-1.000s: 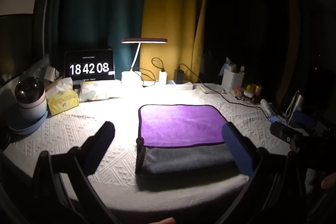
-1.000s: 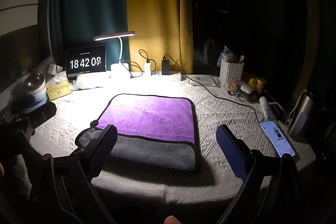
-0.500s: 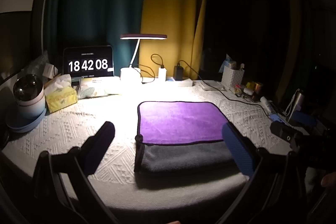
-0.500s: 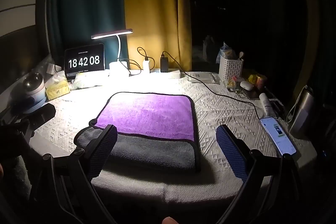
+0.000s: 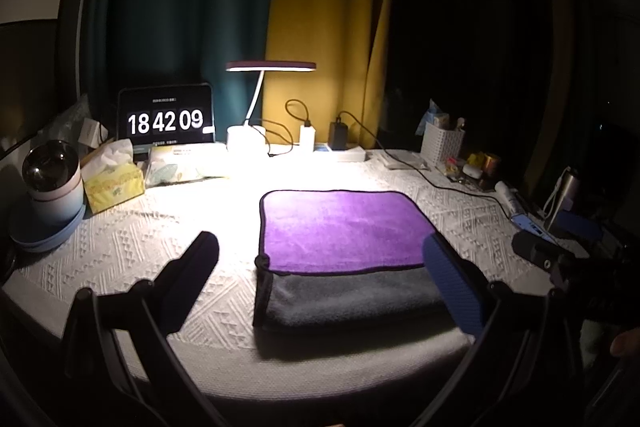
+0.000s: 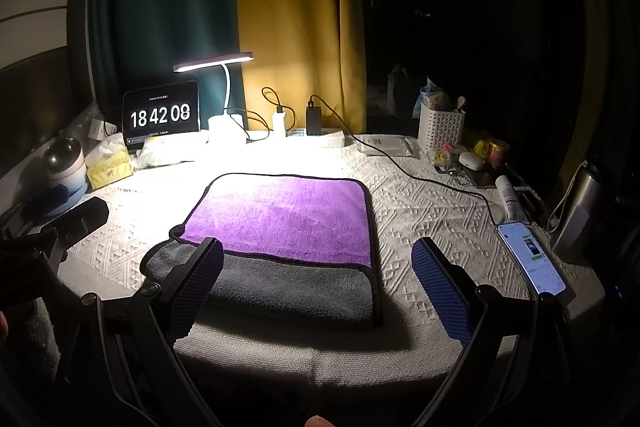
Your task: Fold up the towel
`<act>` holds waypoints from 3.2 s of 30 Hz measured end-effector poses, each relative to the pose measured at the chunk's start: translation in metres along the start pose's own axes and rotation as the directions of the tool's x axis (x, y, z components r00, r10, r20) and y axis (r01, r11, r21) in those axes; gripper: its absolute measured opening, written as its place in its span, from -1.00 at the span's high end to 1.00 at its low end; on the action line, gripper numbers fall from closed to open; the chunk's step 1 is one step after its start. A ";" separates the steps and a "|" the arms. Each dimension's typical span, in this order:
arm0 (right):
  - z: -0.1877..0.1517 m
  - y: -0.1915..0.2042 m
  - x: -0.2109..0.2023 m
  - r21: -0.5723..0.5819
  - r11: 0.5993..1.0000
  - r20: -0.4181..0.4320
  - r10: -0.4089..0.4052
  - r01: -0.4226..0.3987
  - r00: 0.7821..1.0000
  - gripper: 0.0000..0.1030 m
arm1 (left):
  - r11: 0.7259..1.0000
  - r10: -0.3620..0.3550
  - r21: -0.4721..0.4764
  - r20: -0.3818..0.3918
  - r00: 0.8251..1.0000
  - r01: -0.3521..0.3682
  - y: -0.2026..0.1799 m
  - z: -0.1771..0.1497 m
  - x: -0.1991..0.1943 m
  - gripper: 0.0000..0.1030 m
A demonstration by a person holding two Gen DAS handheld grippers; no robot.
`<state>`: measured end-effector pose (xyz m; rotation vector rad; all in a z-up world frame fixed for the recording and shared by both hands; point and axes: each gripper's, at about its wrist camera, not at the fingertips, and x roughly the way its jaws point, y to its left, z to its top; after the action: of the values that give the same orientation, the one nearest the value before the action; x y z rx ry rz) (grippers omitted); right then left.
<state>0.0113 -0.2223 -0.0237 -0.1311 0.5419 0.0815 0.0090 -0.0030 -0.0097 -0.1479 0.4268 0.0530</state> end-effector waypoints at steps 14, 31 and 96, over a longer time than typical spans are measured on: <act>-0.002 0.000 0.001 0.000 1.000 -0.004 -0.001 0.001 1.000 -0.89 | 1.000 0.001 -0.001 -0.005 1.000 -0.001 0.000 0.001 0.001 -0.99; -0.002 0.000 0.001 -0.001 1.000 -0.007 0.000 0.000 1.000 -0.89 | 1.000 -0.003 -0.001 0.000 1.000 0.003 -0.001 0.000 0.000 -0.99; -0.032 -0.055 0.136 0.080 0.997 -0.299 0.035 -0.011 0.954 -0.36 | 0.998 0.006 -0.058 -0.330 0.944 -0.027 0.043 -0.045 0.138 -0.69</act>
<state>0.1171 -0.2753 -0.1156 -0.0614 0.8502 0.0635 0.1125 0.0354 -0.1136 -0.2157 0.7627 0.0585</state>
